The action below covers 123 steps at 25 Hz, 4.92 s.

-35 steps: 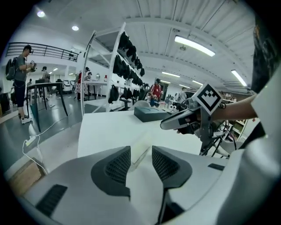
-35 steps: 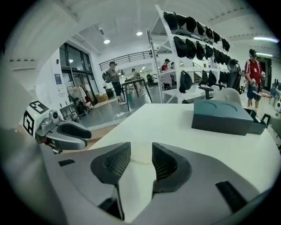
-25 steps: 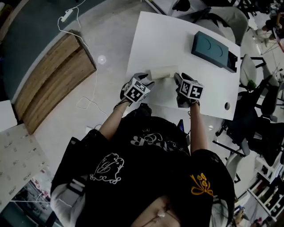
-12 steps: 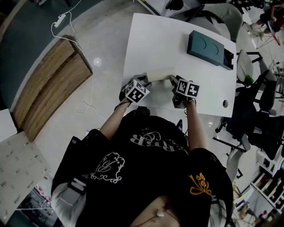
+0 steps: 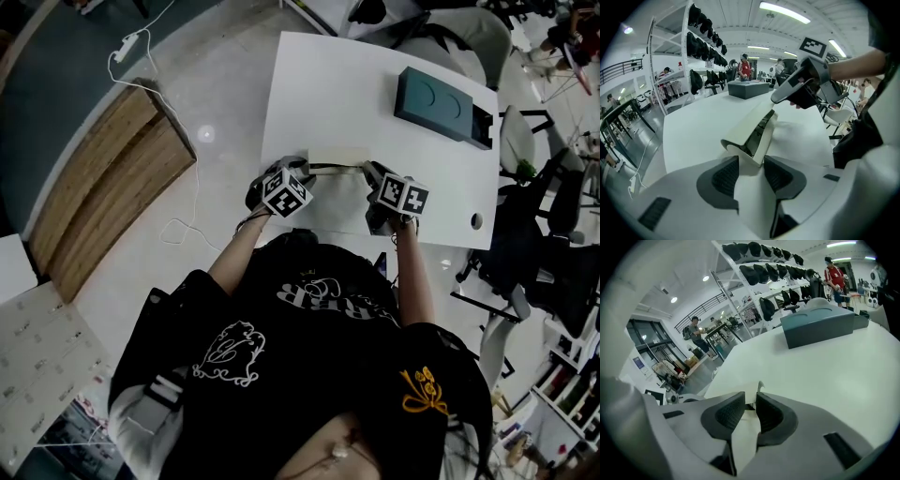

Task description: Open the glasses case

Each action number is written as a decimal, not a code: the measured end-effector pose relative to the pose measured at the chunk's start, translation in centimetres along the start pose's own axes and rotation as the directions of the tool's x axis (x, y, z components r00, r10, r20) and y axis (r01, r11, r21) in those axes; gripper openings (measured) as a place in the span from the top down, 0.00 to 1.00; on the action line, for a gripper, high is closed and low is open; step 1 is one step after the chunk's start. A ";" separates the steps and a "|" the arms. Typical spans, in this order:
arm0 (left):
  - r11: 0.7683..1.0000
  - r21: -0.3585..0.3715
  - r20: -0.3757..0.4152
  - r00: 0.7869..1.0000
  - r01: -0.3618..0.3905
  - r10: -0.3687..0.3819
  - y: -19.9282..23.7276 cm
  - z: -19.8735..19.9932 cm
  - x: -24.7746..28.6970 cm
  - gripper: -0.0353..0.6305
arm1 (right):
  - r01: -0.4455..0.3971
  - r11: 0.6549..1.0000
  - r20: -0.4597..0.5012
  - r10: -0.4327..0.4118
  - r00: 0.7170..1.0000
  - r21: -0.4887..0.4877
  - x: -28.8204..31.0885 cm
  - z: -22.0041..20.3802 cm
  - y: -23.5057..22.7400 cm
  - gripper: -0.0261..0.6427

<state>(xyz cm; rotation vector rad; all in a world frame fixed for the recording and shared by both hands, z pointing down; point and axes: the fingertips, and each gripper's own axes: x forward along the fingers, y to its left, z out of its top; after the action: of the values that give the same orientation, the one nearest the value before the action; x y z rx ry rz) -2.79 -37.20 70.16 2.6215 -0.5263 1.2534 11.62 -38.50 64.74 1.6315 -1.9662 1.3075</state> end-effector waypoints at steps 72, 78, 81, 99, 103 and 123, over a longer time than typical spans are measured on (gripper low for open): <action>0.959 -0.284 0.440 0.885 -0.025 0.153 -17.4 7.1 -19.4 0.72 | -0.297 0.921 0.233 0.356 0.905 -0.254 -21.3 -7.0 13.1 0.79; 0.943 -0.326 0.477 0.850 -0.065 0.224 -21.9 7.0 -23.2 0.78 | -0.297 0.897 0.252 0.386 0.887 -0.328 -26.2 -10.3 14.1 0.79; 0.934 -0.352 0.488 0.842 -0.052 0.231 -24.3 6.6 -24.2 0.82 | -0.316 0.886 0.262 0.412 0.873 -0.339 -28.4 -12.0 14.4 0.79; 0.947 -0.315 0.567 0.788 -0.061 0.240 -33.1 6.7 -28.9 0.87 | -0.368 0.860 0.365 0.490 0.792 -0.355 -37.3 -16.9 15.7 0.91; 0.951 -0.302 0.581 0.780 -0.062 0.235 -34.1 6.7 -29.6 0.87 | -0.353 0.850 0.369 0.497 0.786 -0.391 -38.2 -17.2 16.3 0.94; 0.947 -0.310 0.598 0.758 -0.082 0.261 -36.3 5.7 -31.4 0.87 | -0.343 0.817 0.304 0.510 0.804 -0.464 -39.2 -19.2 18.1 0.94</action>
<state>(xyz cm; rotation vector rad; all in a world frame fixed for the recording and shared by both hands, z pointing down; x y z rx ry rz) -2.69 1.76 41.48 2.7463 -0.9848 0.2367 2.19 0.62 39.91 1.3816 -2.7769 0.6225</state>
